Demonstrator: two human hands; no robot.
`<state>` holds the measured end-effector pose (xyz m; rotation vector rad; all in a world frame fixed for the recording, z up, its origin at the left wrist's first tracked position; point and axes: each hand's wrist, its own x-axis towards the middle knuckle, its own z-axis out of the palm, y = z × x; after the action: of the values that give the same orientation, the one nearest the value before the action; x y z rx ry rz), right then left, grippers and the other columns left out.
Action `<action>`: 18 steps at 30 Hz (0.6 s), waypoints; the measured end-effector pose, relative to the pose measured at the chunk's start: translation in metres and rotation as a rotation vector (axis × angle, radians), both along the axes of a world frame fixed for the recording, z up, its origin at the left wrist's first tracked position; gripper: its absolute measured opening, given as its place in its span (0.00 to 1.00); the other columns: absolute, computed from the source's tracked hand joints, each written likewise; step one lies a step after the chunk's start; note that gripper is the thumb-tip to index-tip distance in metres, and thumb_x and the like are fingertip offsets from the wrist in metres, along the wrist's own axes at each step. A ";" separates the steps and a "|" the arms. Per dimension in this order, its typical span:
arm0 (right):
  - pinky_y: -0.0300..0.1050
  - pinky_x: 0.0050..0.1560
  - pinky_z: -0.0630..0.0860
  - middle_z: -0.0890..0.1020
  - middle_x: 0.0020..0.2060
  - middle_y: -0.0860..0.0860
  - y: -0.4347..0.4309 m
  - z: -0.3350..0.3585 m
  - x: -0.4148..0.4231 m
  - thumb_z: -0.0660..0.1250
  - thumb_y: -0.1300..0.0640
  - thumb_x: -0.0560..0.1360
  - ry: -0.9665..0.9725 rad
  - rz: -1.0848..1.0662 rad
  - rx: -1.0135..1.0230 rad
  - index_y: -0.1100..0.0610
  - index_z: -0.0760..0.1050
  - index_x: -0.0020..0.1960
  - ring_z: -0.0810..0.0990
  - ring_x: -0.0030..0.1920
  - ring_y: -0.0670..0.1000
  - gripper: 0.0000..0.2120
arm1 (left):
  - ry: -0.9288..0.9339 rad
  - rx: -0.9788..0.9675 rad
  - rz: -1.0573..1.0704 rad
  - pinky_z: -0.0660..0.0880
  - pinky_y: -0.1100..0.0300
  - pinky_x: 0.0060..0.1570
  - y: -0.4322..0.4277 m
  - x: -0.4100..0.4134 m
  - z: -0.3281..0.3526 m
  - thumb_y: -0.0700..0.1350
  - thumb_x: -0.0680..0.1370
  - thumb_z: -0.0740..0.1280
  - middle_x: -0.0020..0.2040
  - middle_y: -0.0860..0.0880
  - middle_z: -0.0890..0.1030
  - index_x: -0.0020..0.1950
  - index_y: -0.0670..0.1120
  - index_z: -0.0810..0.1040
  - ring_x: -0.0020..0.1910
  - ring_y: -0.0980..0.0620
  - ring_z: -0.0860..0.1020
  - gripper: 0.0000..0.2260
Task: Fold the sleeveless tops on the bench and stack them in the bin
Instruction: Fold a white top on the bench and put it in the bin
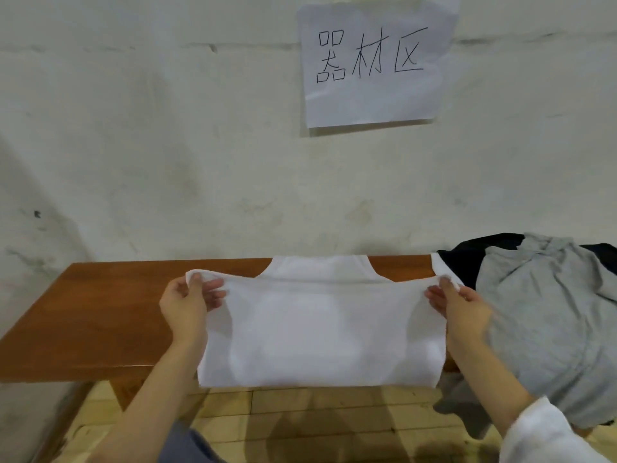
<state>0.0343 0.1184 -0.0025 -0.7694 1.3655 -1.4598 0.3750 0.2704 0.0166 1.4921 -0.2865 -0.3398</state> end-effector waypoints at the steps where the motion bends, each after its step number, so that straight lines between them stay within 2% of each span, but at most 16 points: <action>1: 0.44 0.45 0.82 0.83 0.43 0.60 -0.013 -0.005 0.004 0.68 0.58 0.76 -0.001 0.023 0.016 0.62 0.75 0.51 0.84 0.37 0.51 0.08 | 0.026 0.007 -0.007 0.79 0.60 0.33 -0.013 0.006 -0.005 0.44 0.82 0.61 0.42 0.42 0.83 0.56 0.39 0.72 0.35 0.46 0.82 0.08; 3: 0.47 0.52 0.80 0.82 0.49 0.60 -0.029 -0.017 0.011 0.66 0.58 0.78 0.005 0.065 0.046 0.63 0.69 0.63 0.84 0.43 0.53 0.16 | 0.109 0.019 -0.045 0.80 0.56 0.39 -0.033 0.015 -0.019 0.41 0.81 0.61 0.45 0.40 0.82 0.60 0.38 0.71 0.37 0.46 0.82 0.10; 5: 0.48 0.55 0.78 0.80 0.51 0.57 -0.034 -0.029 0.017 0.62 0.58 0.79 0.098 0.044 0.047 0.58 0.63 0.68 0.82 0.47 0.54 0.19 | 0.144 0.103 -0.085 0.79 0.52 0.49 -0.046 0.018 -0.038 0.37 0.80 0.62 0.48 0.42 0.81 0.71 0.40 0.64 0.41 0.49 0.80 0.19; 7: 0.44 0.50 0.77 0.81 0.51 0.55 -0.029 -0.040 0.021 0.60 0.56 0.80 0.324 0.059 -0.031 0.56 0.65 0.65 0.82 0.47 0.53 0.15 | -0.064 0.226 -0.144 0.75 0.51 0.59 -0.046 0.012 -0.052 0.36 0.79 0.62 0.52 0.46 0.81 0.75 0.44 0.61 0.50 0.50 0.80 0.24; 9: 0.37 0.44 0.72 0.81 0.48 0.53 -0.021 -0.051 0.022 0.59 0.54 0.80 0.695 0.167 -0.118 0.56 0.73 0.58 0.80 0.47 0.52 0.09 | -0.360 0.342 -0.263 0.70 0.54 0.64 -0.041 0.000 -0.062 0.37 0.80 0.62 0.60 0.47 0.79 0.74 0.45 0.65 0.60 0.49 0.76 0.22; 11: 0.40 0.50 0.73 0.81 0.51 0.53 -0.016 -0.062 0.021 0.60 0.54 0.80 1.048 0.306 -0.245 0.58 0.77 0.56 0.79 0.51 0.53 0.11 | -0.702 0.577 -0.386 0.60 0.54 0.69 -0.037 -0.007 -0.073 0.43 0.82 0.59 0.70 0.45 0.71 0.74 0.46 0.65 0.69 0.46 0.68 0.20; 13: 0.48 0.62 0.71 0.79 0.58 0.55 -0.016 -0.072 0.019 0.62 0.56 0.79 1.301 0.412 -0.390 0.60 0.78 0.58 0.76 0.58 0.55 0.12 | -0.985 0.919 -0.491 0.45 0.48 0.73 -0.037 -0.009 -0.083 0.53 0.83 0.50 0.78 0.47 0.55 0.78 0.50 0.54 0.77 0.46 0.51 0.23; 15: 0.49 0.64 0.68 0.78 0.61 0.55 -0.016 -0.072 0.018 0.62 0.56 0.79 1.362 0.455 -0.397 0.60 0.77 0.60 0.74 0.61 0.55 0.13 | -1.037 1.078 -0.537 0.37 0.45 0.72 -0.037 -0.006 -0.089 0.58 0.82 0.43 0.79 0.49 0.44 0.78 0.53 0.45 0.77 0.47 0.42 0.25; 17: 0.46 0.64 0.67 0.77 0.61 0.53 -0.016 -0.065 0.019 0.61 0.55 0.79 1.374 0.496 -0.348 0.57 0.75 0.61 0.73 0.61 0.53 0.13 | -1.019 1.108 -0.545 0.37 0.44 0.72 -0.038 -0.006 -0.087 0.57 0.82 0.42 0.79 0.48 0.44 0.78 0.52 0.45 0.77 0.47 0.42 0.25; 18: 0.45 0.64 0.67 0.76 0.62 0.52 -0.014 -0.060 0.020 0.60 0.55 0.79 1.381 0.528 -0.328 0.57 0.73 0.62 0.73 0.62 0.53 0.13 | -1.028 1.091 -0.530 0.40 0.43 0.72 -0.036 -0.007 -0.083 0.56 0.83 0.43 0.79 0.47 0.48 0.79 0.50 0.49 0.78 0.45 0.45 0.25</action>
<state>0.0543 0.1044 -0.0621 -2.4000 1.6085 -0.6096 0.3678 0.2341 -0.0669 2.5829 -1.5145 -0.0886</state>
